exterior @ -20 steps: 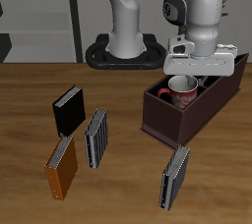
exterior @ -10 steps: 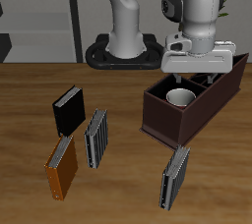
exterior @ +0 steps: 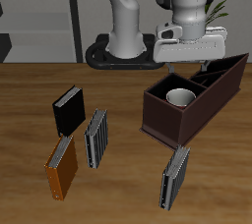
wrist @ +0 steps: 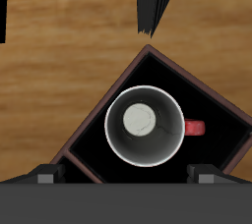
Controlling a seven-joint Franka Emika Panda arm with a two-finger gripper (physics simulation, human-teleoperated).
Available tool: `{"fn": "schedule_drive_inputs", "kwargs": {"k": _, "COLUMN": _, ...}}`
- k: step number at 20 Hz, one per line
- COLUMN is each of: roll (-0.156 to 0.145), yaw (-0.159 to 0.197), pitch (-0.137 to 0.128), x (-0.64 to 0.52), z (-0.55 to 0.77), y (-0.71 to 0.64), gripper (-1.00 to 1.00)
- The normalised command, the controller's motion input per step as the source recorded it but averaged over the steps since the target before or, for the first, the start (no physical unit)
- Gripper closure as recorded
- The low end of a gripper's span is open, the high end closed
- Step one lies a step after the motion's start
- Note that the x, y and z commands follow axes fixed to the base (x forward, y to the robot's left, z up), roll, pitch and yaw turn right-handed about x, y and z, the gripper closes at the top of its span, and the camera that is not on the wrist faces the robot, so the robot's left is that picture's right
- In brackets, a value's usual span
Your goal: Place the red mug into the left desk caddy's right compartment and place the left striped book into the left desk caddy's back compartment
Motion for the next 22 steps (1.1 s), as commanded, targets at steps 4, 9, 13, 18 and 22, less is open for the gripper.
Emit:
{"fn": "schedule_drive_inputs", "kwargs": {"k": 4, "roll": 0.0, "yaw": 0.022, "pitch": -0.013, "x": -0.09, "z": 0.16, "y": -0.42, "gripper": -1.0}}
{"fn": "schedule_drive_inputs", "kwargs": {"k": 9, "roll": 0.009, "yaw": 0.029, "pitch": -0.017, "x": -0.07, "z": 0.12, "y": -0.43, "gripper": -1.0}}
{"fn": "schedule_drive_inputs", "kwargs": {"k": 13, "roll": -0.008, "yaw": -0.012, "pitch": -0.007, "x": -0.09, "z": 0.05, "y": -0.51, "gripper": -1.0}}
{"fn": "schedule_drive_inputs", "kwargs": {"k": 18, "roll": 0.031, "yaw": -0.032, "pitch": -0.018, "x": -0.15, "z": 0.05, "y": -0.41, "gripper": -1.0}}
{"fn": "schedule_drive_inputs", "kwargs": {"k": 22, "roll": 0.006, "yaw": -0.02, "pitch": -0.03, "x": -0.05, "z": 0.08, "y": -0.44, "gripper": -1.0}}
